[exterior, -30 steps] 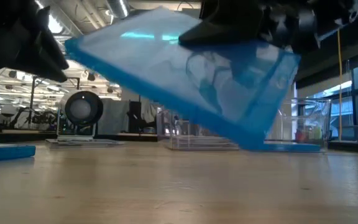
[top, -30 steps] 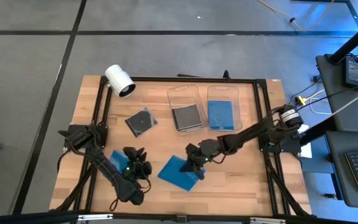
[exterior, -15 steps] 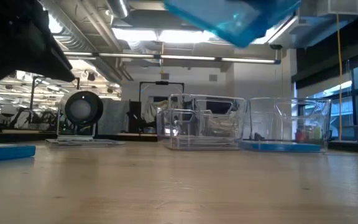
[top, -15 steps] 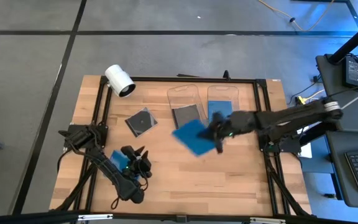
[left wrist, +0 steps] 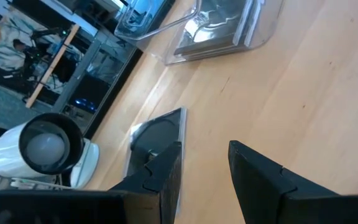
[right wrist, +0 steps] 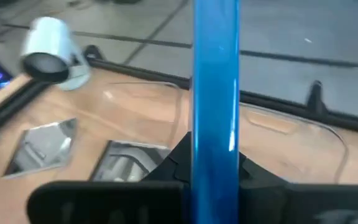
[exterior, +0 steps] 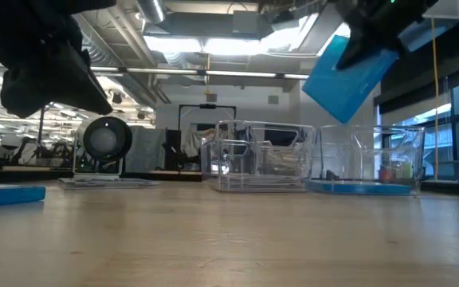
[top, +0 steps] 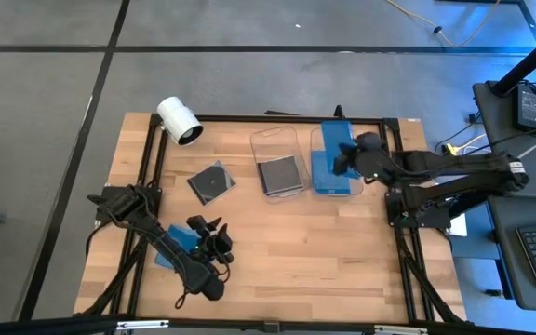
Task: Pick & place jewel cases by type
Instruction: Put the right blue cd case into the right transparent bin, then put the blue cd case into the right transparent bin
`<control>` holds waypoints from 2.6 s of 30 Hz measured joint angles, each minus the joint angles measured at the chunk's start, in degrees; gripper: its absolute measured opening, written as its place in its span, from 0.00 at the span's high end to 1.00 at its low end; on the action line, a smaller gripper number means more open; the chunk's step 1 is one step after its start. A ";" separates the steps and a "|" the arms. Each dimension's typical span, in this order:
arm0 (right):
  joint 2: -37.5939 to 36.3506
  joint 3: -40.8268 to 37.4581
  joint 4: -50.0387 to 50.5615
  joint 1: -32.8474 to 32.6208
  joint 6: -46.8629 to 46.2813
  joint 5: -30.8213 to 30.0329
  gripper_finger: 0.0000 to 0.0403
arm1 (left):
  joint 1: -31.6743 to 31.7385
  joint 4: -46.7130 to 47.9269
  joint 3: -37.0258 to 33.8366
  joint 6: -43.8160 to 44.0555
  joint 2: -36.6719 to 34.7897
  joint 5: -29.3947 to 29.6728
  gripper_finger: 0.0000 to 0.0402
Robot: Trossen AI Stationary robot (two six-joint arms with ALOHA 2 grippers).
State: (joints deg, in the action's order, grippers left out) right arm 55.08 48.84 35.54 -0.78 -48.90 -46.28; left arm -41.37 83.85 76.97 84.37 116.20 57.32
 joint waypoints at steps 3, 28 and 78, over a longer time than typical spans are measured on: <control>2.11 -0.02 0.72 2.75 -3.47 2.21 0.93 | 0.42 -0.21 0.00 -0.07 0.00 -0.11 0.68; 22.11 0.07 -1.88 13.82 -7.82 22.42 0.92 | 0.58 -0.32 0.00 -0.09 0.00 -2.05 0.68; 17.84 -0.02 19.47 14.05 -1.21 25.57 0.53 | 0.54 6.44 1.21 -0.49 0.06 -26.36 0.68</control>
State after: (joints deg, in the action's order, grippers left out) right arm 72.93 48.82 55.01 13.27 -50.11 -20.71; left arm -40.83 90.29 78.18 83.88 116.26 30.96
